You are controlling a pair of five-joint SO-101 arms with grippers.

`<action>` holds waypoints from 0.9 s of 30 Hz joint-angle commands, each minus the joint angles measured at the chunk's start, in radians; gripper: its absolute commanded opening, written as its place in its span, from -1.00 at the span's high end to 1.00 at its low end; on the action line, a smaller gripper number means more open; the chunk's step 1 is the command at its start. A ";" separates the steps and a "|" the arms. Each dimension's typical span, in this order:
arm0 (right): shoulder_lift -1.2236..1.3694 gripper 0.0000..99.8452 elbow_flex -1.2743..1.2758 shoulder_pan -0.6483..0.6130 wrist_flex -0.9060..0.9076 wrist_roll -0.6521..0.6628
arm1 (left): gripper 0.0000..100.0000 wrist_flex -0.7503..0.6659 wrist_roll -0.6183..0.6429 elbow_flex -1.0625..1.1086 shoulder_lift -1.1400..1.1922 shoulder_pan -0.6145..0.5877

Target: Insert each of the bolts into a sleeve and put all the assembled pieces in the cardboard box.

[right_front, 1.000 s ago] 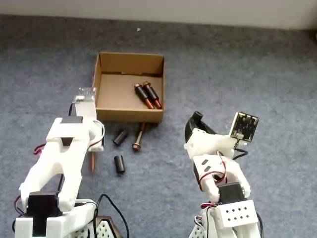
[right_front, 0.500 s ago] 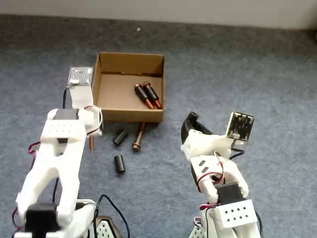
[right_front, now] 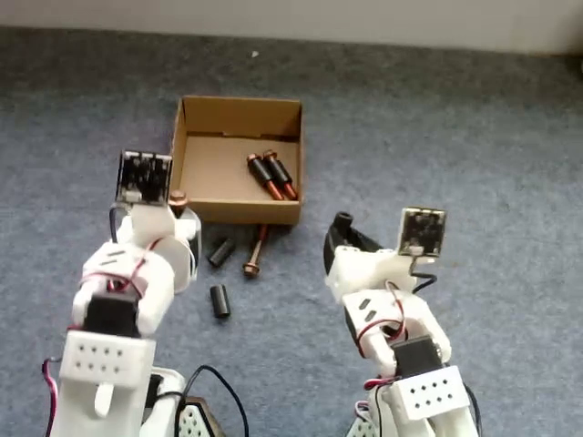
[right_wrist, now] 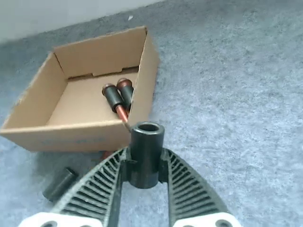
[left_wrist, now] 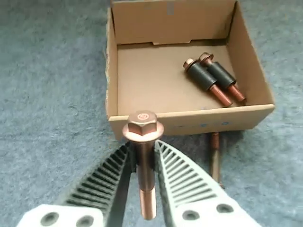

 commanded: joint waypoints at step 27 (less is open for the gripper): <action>-0.443 0.99 0.295 -0.271 -0.067 0.382 | 0.99 -0.196 0.008 0.249 -0.707 0.314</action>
